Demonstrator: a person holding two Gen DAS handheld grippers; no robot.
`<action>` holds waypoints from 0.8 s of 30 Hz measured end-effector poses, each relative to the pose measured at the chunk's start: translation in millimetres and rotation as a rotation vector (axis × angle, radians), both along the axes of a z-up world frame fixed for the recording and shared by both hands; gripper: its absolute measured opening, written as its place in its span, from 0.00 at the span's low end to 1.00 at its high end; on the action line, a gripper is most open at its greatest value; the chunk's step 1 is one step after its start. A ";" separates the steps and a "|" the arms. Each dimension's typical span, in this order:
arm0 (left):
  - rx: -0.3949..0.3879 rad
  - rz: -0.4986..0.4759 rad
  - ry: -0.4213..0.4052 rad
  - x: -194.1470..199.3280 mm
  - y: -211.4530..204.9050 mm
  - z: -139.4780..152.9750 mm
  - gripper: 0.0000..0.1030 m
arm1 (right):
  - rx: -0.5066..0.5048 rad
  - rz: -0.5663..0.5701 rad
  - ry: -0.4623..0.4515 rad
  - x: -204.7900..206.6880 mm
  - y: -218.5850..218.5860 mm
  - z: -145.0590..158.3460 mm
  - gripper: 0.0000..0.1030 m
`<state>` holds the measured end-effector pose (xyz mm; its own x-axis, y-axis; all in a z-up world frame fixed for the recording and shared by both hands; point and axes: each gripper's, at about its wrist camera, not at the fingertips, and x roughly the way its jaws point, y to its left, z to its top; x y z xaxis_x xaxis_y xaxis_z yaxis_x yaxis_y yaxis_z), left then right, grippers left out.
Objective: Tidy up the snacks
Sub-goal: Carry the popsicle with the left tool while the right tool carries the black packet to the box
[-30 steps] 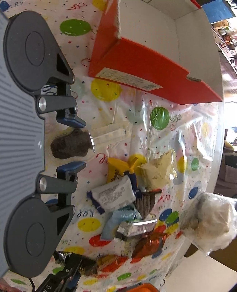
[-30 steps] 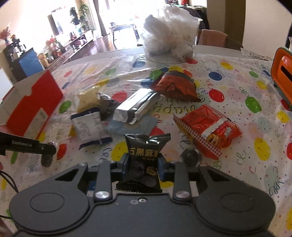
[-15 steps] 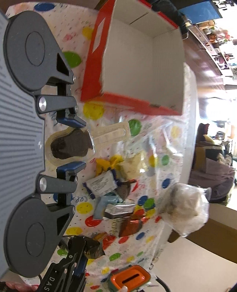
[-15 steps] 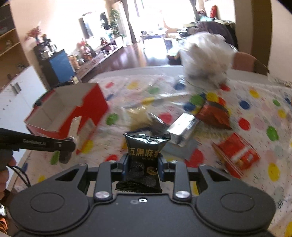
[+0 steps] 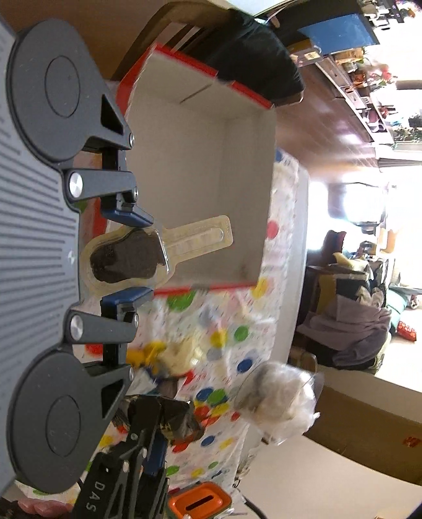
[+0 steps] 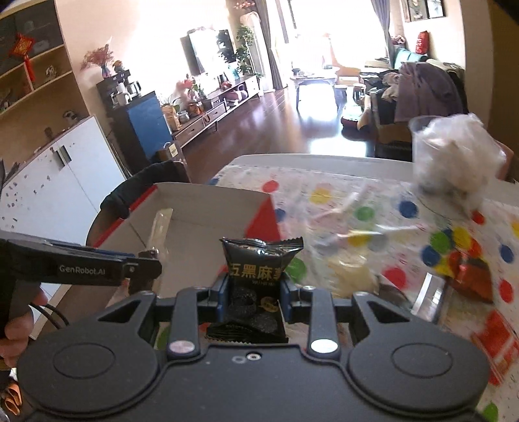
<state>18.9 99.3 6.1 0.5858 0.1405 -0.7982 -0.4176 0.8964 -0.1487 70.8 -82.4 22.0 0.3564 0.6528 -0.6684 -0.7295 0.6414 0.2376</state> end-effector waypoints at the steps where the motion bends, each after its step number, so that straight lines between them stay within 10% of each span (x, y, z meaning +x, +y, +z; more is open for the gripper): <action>1: 0.008 0.002 0.001 -0.4 9.3 1.4 0.39 | 0.000 0.006 0.008 0.3 10.1 0.3 0.29; 24: 0.067 -0.061 0.173 33.7 152.7 -57.2 0.39 | -0.253 0.072 0.026 11.0 187.9 -67.0 0.30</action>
<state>52.6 252.1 -51.1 0.4496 0.1649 -0.8779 -0.3761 0.9264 -0.0186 81.8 105.5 -45.0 0.2957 0.4866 -0.8220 -0.7710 0.6297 0.0955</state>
